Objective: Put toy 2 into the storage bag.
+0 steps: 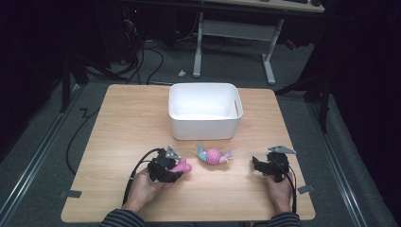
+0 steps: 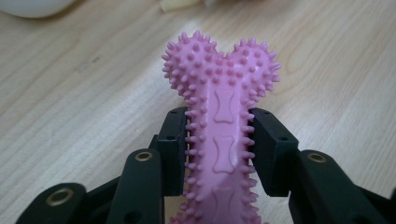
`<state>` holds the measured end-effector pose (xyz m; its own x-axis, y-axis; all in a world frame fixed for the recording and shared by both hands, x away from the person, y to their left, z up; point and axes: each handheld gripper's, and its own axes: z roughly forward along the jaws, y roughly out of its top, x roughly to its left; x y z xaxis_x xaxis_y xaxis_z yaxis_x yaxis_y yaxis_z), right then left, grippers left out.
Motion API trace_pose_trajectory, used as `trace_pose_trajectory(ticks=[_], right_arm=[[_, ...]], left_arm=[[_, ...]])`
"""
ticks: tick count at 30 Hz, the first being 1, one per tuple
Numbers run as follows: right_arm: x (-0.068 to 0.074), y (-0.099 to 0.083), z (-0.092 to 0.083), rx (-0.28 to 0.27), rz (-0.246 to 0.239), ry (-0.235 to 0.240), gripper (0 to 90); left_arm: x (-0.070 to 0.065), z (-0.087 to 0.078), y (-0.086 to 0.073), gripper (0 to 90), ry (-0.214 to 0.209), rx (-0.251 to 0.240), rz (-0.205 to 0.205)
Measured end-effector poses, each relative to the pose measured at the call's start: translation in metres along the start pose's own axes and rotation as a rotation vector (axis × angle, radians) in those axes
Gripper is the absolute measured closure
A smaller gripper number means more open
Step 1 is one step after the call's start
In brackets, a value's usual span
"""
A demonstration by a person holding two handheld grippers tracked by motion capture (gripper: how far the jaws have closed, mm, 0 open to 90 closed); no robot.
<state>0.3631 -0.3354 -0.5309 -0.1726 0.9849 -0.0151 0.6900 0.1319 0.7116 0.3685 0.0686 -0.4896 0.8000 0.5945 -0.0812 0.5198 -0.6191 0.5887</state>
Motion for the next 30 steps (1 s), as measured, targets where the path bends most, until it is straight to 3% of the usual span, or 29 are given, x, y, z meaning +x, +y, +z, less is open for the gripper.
trace_pose_trajectory(ticks=[4,9,14,24,30], right_arm=[[0.000,0.000,0.000,0.001,0.002,0.000,19.8],[0.000,0.000,0.000,0.000,0.000,0.000,19.8],[0.000,0.000,0.000,0.001,0.002,0.000,19.8],[0.000,0.000,0.000,0.001,0.002,0.000,19.8],[0.000,0.000,0.000,0.001,0.002,-0.001,19.8]], left_arm=[[0.002,-0.004,0.002,59.4,0.004,-0.015,-0.013],[0.002,-0.012,0.006,59.5,0.010,-0.010,0.010],[0.002,-0.022,0.013,59.6,-0.035,-0.029,-0.007],[0.010,-0.048,0.035,59.6,-0.084,-0.115,-0.036],[0.013,-0.067,0.051,59.6,-0.089,-0.157,-0.036]])
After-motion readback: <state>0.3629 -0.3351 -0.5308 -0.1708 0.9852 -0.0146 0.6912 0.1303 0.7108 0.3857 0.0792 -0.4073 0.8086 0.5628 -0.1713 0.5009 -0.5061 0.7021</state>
